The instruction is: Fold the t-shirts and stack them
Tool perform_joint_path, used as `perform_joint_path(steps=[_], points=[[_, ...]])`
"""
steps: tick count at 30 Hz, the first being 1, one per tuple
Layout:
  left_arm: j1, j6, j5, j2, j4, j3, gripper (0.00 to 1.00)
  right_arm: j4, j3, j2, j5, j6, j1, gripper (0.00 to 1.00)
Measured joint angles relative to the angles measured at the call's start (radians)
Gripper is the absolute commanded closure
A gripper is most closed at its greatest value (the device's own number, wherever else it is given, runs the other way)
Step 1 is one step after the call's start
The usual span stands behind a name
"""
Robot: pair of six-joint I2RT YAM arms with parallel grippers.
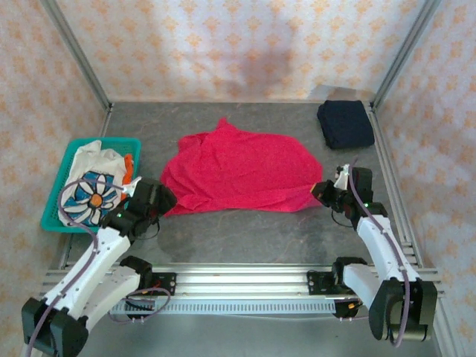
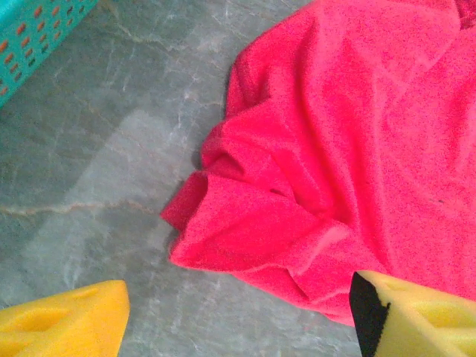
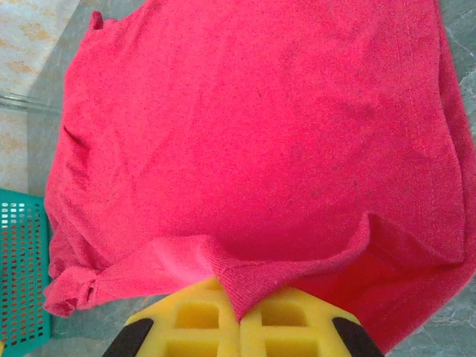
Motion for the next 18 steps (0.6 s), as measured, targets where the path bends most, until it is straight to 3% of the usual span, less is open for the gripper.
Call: perform_joint_path(steps=[5, 10, 18], points=[[0.0, -0.167, 0.028, 0.087, 0.027, -0.009, 0.27, -0.016, -0.011, 0.0, 0.003, 0.0, 0.017, 1.0], [0.0, -0.397, 0.081, 0.244, 0.185, -0.012, 0.32, -0.022, -0.011, -0.015, 0.003, 0.0, 0.018, 1.0], [0.0, -0.695, 0.082, 0.281, 0.341, -0.04, 0.35, -0.054, -0.011, -0.063, 0.004, 0.0, 0.018, 1.0]])
